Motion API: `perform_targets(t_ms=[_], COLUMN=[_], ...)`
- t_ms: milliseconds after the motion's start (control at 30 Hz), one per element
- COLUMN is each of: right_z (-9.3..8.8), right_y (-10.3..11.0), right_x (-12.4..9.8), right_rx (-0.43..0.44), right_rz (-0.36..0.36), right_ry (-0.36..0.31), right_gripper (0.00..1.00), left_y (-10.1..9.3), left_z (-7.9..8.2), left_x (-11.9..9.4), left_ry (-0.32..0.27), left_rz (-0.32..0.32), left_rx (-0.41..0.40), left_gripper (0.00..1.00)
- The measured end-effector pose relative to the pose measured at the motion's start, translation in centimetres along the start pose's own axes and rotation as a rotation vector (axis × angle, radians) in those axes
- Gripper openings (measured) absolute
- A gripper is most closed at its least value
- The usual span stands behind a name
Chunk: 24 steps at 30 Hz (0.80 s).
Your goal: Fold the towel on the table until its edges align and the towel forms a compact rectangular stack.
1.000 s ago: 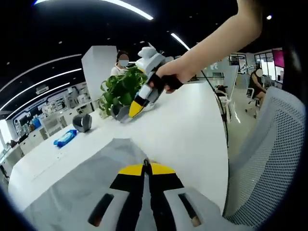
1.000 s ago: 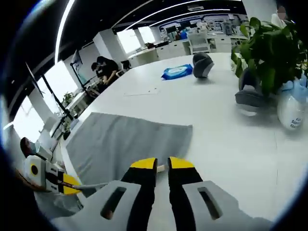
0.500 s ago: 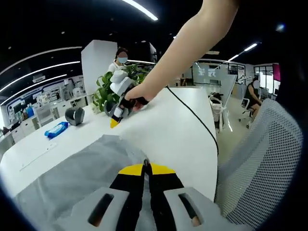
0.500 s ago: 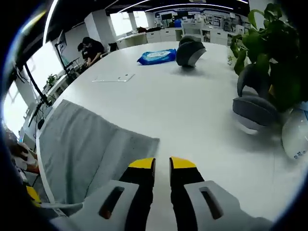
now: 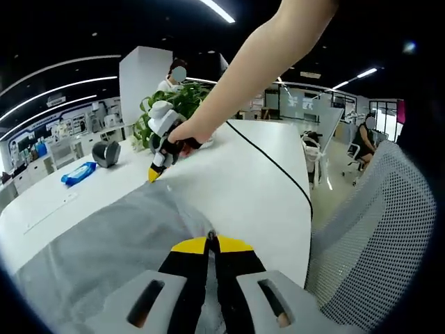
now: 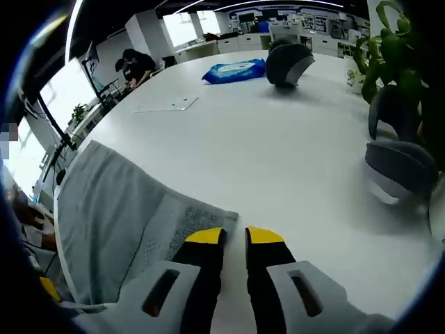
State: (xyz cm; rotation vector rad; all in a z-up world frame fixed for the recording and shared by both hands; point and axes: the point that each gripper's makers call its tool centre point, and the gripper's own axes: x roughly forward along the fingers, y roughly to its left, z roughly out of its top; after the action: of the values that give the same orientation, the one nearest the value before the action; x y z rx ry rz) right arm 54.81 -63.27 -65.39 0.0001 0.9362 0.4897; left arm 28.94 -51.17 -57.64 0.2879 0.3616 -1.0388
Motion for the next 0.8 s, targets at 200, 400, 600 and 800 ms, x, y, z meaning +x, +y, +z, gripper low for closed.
perform_targets(t_ms=[200,400,600,800], right_z=[0.6,2.6,4.9,7.9], right_y=[0.6,1.4,2.0,3.0], right_x=[-0.1,-1.7,-4.8,-8.7], right_rx=[-0.04,-0.01,0.008,0.015], right_rz=[0.005,0.064,0.122,0.186], right_ry=[0.01,-0.08,-0.19,-0.299], right_gripper=[0.0,0.0,0.0,0.0], left_y=[-0.3,-2.4,-2.6,-3.6], left_z=[0.2,2.8,5.6,10.7], left_x=[-0.3,-0.6,-1.5,-2.3], left_ry=[-0.006,-0.057,-0.076,-0.138], left_rz=[-0.009,-0.137,-0.219,-0.278], left_rx=[0.01,-0.029,-0.029,0.036], left_gripper=[0.03,0.03,0.03,0.03])
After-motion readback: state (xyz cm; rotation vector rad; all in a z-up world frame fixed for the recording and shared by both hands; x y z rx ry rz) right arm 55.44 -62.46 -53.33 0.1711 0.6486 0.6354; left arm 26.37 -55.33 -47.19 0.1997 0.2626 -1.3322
